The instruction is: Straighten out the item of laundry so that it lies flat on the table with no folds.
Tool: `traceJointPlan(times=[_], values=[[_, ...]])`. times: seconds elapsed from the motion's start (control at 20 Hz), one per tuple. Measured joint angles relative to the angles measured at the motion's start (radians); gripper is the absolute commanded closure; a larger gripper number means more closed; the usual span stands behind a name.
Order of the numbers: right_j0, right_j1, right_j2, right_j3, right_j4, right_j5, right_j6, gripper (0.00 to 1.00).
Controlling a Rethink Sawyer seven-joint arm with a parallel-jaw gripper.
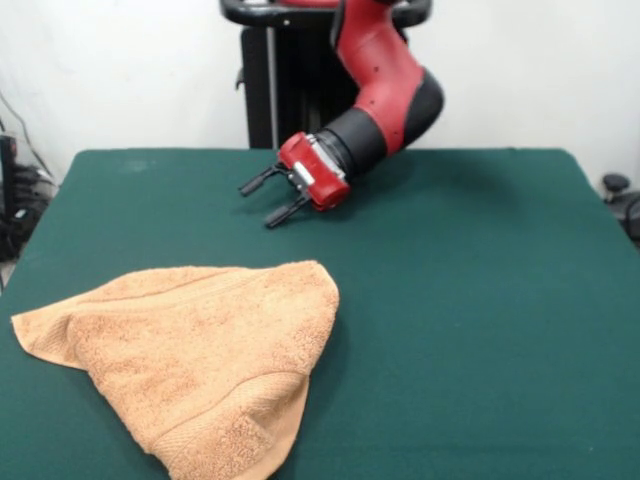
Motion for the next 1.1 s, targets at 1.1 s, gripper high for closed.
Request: traceJointPlan(times=[1.1], values=[[0.013,-0.082,0.03,0.024,-0.019,0.082,0.0,0.0]])
